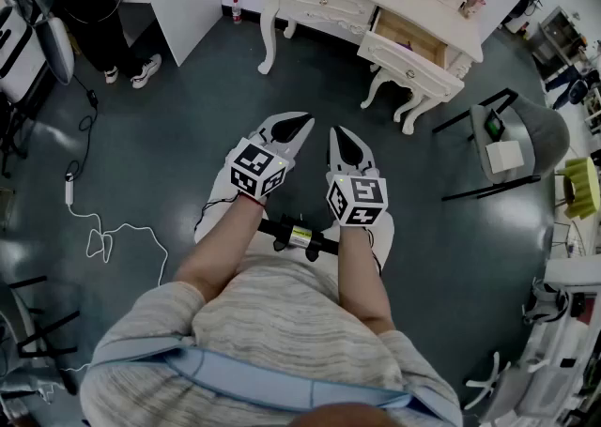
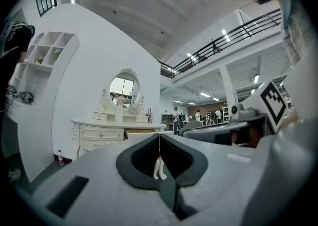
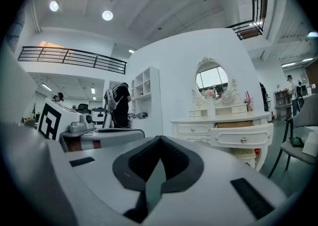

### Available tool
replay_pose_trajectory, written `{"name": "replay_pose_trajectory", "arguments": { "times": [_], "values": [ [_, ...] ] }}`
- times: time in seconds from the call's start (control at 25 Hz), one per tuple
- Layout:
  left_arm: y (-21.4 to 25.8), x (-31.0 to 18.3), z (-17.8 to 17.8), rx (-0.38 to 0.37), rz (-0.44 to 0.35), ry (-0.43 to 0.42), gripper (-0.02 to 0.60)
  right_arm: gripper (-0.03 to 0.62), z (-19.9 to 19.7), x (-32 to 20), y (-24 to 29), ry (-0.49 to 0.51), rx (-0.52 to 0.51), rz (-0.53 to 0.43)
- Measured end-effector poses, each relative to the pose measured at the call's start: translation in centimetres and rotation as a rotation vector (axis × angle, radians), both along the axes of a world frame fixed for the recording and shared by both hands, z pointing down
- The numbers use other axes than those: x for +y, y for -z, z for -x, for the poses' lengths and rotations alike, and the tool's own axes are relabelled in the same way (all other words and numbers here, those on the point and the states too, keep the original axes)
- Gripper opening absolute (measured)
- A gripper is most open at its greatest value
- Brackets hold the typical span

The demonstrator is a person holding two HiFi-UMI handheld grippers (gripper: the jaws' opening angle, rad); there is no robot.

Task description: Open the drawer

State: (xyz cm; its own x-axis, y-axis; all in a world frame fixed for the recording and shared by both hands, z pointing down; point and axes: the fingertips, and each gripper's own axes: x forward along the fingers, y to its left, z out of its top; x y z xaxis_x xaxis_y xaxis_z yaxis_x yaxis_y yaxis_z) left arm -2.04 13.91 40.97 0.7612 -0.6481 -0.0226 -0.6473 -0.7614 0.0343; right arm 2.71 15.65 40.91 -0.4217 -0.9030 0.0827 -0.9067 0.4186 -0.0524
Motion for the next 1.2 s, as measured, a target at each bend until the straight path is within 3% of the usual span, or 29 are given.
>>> {"name": "replay_pose_trajectory", "arguments": {
  "times": [0.4,0.6,0.96,1.2],
  "values": [
    [0.0,0.0,-0.2,-0.007,-0.003,0.000,0.014,0.008,-0.3,0.0,0.1,-0.006,-0.012,-0.001],
    [0.1,0.1,-0.4,-0.012,-0.005,-0.006,0.014,0.009,-0.4,0.0,0.8,-0.002,-0.089,-0.018],
    [0.5,-1.0,-1.4,-0.014,-0.011,-0.023,0.015,0.011,0.3,-0.8,0.9,0.006,0.020,-0.039],
    [0.7,-3.7,-2.0,-0.028,-0.027,-0.013,0.015,0.011,-0.8,-3.6,0.8,-0.012,0.011,-0.033]
  ]
}}
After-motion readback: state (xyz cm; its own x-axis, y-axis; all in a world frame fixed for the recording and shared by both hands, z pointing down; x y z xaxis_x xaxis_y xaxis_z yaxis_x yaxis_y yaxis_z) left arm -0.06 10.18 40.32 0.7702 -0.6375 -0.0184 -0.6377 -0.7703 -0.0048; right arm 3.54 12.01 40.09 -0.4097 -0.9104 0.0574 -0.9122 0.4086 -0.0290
